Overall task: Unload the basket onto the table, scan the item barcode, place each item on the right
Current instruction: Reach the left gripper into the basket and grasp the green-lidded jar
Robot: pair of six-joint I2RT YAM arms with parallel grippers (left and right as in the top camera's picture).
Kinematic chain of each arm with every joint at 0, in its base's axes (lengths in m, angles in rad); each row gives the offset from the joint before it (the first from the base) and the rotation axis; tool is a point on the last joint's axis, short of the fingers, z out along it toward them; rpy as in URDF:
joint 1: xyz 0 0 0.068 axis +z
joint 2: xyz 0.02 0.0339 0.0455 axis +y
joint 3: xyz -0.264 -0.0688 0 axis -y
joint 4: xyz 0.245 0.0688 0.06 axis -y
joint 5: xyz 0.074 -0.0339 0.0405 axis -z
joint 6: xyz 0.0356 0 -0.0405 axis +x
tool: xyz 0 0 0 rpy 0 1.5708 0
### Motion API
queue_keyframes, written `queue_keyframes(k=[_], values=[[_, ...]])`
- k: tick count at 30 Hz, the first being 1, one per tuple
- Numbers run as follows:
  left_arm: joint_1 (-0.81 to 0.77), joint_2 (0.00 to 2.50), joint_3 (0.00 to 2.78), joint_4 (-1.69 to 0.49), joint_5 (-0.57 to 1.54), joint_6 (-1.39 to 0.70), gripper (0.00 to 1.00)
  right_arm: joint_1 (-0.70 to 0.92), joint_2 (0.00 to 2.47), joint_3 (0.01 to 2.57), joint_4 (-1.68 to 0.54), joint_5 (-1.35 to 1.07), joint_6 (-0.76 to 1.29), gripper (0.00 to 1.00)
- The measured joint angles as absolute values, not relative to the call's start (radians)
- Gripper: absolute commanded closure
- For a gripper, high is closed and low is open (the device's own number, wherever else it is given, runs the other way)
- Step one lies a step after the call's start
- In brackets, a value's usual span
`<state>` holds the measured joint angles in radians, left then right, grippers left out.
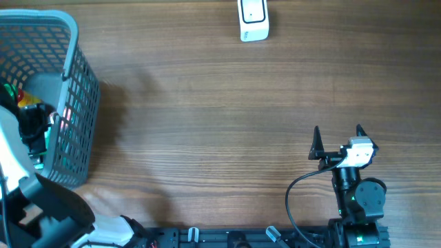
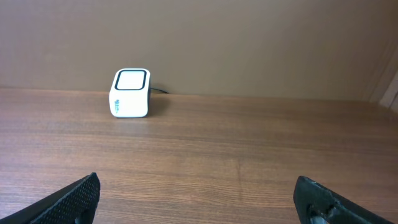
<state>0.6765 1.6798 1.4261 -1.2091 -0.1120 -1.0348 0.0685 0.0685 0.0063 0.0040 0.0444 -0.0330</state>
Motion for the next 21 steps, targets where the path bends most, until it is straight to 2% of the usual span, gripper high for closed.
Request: queue_keyframes(k=[21], values=[[0.688, 1.793, 1.426, -1.192, -0.198, -1.031, 0.00, 0.068, 0.068, 0.006, 0.004, 0.044, -0.040, 0.00]])
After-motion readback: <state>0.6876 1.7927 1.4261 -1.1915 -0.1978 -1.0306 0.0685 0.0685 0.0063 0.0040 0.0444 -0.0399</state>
